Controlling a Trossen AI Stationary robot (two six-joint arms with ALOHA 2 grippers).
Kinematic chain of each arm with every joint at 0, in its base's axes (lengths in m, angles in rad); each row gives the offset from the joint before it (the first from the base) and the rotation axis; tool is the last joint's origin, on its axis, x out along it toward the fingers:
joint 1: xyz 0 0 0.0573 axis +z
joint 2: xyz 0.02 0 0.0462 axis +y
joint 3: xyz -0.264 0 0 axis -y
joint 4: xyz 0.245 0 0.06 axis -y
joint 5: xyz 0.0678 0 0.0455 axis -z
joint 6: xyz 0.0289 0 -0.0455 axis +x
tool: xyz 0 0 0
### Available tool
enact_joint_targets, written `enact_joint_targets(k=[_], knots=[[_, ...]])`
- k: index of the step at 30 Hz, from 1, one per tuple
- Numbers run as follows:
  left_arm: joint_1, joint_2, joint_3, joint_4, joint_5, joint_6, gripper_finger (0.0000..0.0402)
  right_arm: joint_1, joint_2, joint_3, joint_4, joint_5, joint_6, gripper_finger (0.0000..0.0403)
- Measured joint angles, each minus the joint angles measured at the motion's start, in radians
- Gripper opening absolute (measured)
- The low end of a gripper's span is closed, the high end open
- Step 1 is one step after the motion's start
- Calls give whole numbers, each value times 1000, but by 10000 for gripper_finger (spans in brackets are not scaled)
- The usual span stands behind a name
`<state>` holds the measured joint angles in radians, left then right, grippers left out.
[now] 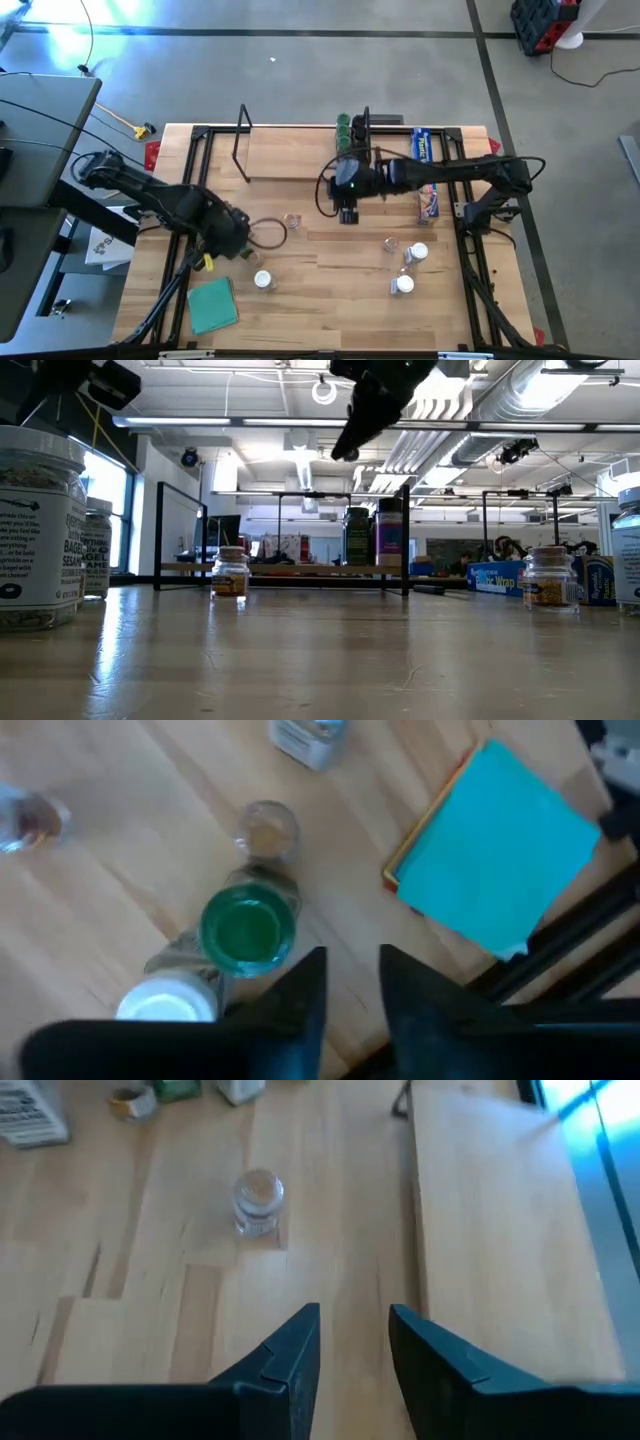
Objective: Shelf spices
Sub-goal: Put the green seasoning bottle on the shelf aligned with the other green seasoning bottles
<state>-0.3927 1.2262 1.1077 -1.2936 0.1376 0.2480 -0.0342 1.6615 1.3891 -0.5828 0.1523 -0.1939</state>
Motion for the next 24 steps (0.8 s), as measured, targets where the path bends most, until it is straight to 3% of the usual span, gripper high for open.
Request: enact_joint_targets(k=[5, 9, 16, 24], knots=[[-29, 73, 1, 11, -101, 73, 189, 78, 0, -42, 2, 138, 112, 117], [-17, 111, 1, 20, -173, 133, 236, 133, 0, -44, -12, 230, 162, 117], [29, 140, -46, 60, -154, 247, 250, 193, -2, -44, -19, 375, 233, 117], [39, 137, -112, 159, -132, 258, 250, 234, -3, -44, -61, 400, 280, 117]])
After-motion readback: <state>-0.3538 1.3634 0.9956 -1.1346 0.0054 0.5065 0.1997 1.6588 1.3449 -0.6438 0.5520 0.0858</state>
